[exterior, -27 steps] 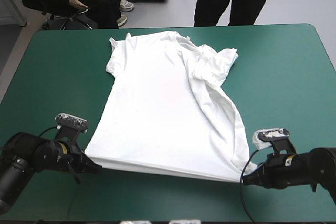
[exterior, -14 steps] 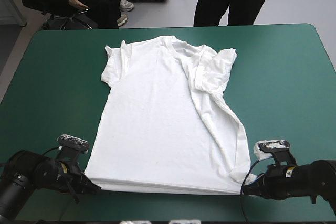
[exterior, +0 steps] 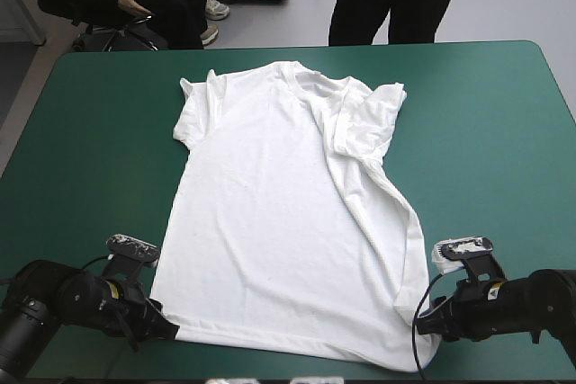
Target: Fold the cloth
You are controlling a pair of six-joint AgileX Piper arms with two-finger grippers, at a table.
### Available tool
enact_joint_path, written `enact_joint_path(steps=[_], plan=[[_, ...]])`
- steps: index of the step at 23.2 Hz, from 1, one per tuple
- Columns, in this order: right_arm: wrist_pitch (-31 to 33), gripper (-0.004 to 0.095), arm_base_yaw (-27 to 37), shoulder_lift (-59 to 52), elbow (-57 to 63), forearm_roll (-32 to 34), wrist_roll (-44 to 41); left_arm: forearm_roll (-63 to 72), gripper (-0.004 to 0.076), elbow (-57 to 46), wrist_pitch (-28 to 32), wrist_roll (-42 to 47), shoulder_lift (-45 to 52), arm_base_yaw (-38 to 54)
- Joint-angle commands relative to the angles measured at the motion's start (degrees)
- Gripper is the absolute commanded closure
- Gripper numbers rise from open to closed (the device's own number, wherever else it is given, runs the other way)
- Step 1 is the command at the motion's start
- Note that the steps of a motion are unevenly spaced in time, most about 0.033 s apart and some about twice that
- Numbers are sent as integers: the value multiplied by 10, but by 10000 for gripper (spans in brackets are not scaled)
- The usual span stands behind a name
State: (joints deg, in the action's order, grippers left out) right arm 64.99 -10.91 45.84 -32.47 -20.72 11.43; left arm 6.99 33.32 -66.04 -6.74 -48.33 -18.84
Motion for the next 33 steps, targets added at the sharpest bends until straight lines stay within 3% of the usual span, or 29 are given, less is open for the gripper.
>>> enact_joint_path(steps=[1,7,11,15,20,25,33], plan=[[-41,406,5,0,-15,-11,23,26,251,14,33,-8,2,0],[-99,418,5,0,-66,-3,25,-12,249,60,52,10,3,0],[-49,493,5,0,-115,45,22,-10,249,109,9,37,4,0],[59,539,5,-72,-128,105,-13,-19,249,111,-66,105,62,0],[66,532,5,-187,-127,83,-48,-35,249,101,-79,158,138,0],[66,433,5,-192,-117,83,-48,-29,249,28,-44,158,124,0],[63,430,5,-186,-104,89,-47,9,249,-38,60,156,100,0]])
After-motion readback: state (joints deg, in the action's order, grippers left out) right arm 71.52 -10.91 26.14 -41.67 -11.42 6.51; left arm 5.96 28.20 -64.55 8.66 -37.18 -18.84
